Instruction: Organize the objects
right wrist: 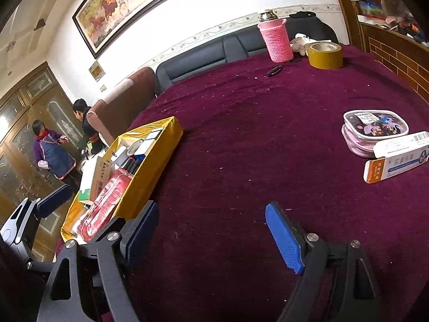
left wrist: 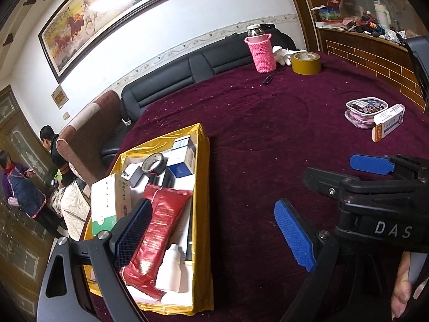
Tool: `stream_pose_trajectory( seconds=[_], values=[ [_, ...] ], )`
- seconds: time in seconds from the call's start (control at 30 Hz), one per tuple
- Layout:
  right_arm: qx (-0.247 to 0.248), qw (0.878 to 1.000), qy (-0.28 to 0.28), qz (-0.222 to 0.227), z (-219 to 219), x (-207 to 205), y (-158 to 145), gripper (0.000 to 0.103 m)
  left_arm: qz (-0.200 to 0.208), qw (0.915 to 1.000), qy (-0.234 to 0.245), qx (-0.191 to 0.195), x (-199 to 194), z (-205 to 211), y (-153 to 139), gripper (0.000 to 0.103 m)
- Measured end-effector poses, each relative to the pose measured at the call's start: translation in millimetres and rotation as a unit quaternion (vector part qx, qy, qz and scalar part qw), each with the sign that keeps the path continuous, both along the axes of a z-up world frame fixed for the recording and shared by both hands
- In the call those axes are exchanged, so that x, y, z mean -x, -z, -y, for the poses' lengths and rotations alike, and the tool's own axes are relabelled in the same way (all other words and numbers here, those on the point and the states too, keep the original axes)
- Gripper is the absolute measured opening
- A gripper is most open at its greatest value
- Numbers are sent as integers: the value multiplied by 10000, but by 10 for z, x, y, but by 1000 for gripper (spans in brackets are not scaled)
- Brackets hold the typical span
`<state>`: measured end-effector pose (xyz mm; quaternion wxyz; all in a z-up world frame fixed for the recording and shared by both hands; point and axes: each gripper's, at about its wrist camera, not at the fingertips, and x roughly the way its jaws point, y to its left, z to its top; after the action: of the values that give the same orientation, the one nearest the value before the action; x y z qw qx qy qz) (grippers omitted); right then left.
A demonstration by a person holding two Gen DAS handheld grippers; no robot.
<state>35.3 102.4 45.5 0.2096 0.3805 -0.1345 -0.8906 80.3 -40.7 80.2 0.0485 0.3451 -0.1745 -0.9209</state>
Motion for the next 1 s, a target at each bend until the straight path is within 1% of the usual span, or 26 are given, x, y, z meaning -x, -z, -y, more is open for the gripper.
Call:
stream_pose_trajectory(
  seconds=[0.2,0.37,0.5,0.63,0.73,0.8,0.87,0.93,1.0],
  values=[
    [-91,9999,103,-48,-71,8,-37,86,73,10000,59,-32,28,-42,35,92],
    [-231,9981,559,-146,-433,68,-150,87,122,9998,120,-119,85,-86,67,92],
    [-401,9952,892,-87,-719,162,-177,88,162,9995,205,-171,106,-138,96,92],
    [-774,9910,1079,-192,-961,331,-270,88,149,9994,248,-196,87,-125,87,92],
    [-1313,9800,1468,-284,-1230,568,-404,88,142,9993,187,-297,83,-46,69,92],
    [-1382,9760,1670,-200,-1409,762,-465,88,203,9985,143,-488,95,26,71,92],
    [-1291,9769,1701,15,-1544,987,-465,88,283,9975,102,-638,103,78,92,92],
    [-1284,9791,1547,311,-1540,1235,-366,88,340,9968,93,-714,99,112,109,92],
    [-1383,9780,1456,564,-1469,1427,-235,88,345,9967,99,-726,78,127,106,92]
  ],
)
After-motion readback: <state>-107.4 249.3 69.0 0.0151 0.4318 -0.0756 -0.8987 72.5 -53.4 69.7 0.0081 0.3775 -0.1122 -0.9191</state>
